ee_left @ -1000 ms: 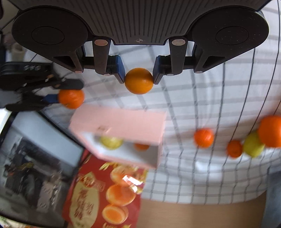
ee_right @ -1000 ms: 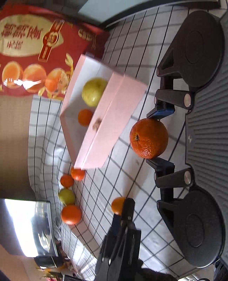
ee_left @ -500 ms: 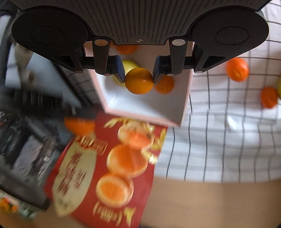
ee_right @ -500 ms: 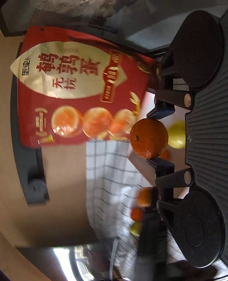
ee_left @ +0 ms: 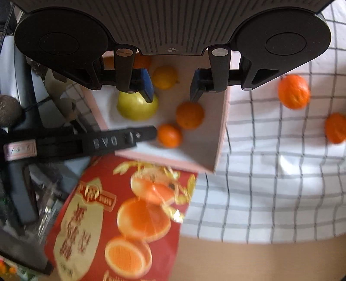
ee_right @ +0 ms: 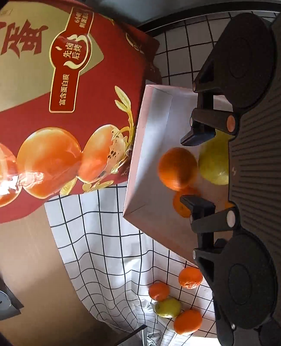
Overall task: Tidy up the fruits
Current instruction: 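Carry both mandarins into the pink box and open both tools, then grasp a green pomelo with the right tool while the left tool reaches toward a mandarin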
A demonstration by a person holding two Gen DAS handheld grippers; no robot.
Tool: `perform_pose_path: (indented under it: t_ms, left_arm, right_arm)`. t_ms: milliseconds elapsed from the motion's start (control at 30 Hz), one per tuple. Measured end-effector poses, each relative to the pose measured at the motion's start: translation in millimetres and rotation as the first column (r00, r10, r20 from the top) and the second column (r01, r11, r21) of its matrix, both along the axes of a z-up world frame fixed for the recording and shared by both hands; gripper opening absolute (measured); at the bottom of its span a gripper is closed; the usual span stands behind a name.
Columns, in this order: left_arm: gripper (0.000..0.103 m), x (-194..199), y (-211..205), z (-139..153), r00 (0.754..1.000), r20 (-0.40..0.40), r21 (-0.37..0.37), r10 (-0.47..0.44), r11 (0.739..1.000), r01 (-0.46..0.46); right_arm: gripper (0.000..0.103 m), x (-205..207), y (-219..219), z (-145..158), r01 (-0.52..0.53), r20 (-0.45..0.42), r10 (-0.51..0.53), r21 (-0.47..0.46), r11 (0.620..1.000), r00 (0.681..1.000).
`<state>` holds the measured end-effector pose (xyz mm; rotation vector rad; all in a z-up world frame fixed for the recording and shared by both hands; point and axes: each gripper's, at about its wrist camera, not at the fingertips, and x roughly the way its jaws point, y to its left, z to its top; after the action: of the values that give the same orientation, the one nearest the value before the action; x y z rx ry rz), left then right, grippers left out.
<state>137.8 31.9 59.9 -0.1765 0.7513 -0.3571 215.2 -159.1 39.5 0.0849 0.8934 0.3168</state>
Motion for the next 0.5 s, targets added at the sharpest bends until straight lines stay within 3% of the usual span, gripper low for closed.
perform_pose_path:
  t_ms: [167, 267, 333, 433, 500]
  left_arm:
    - [0.042, -13, 45, 11, 0.988, 0.096, -0.086, 0.118, 0.990, -0.110]
    - [0.041, -26, 86, 11, 0.958, 0.151, -0.129, 0.244, 0.966, -0.226]
    - [0.041, -32, 111, 9, 0.930, 0.184, -0.102, 0.319, 0.947, -0.305]
    - [0.041, -45, 141, 5, 0.904, 0.233, 0.025, 0.359, 0.927, -0.374]
    - [0.041, -60, 168, 2, 0.872, 0.252, 0.024, 0.420, 0.898, -0.440]
  right_arm:
    - [0.056, -18, 15, 18, 0.010, 0.140, 0.007, -0.124, 0.992, 0.990]
    - [0.059, -30, 29, 27, 0.007, 0.206, 0.030, -0.175, 0.985, 0.978]
    - [0.060, -36, 37, 31, -0.008, 0.218, 0.046, -0.170, 0.985, 0.975]
    - [0.060, -41, 56, 36, -0.041, 0.216, 0.075, -0.158, 0.987, 0.973]
    - [0.060, -43, 72, 39, -0.078, 0.208, 0.109, -0.154, 0.985, 0.972]
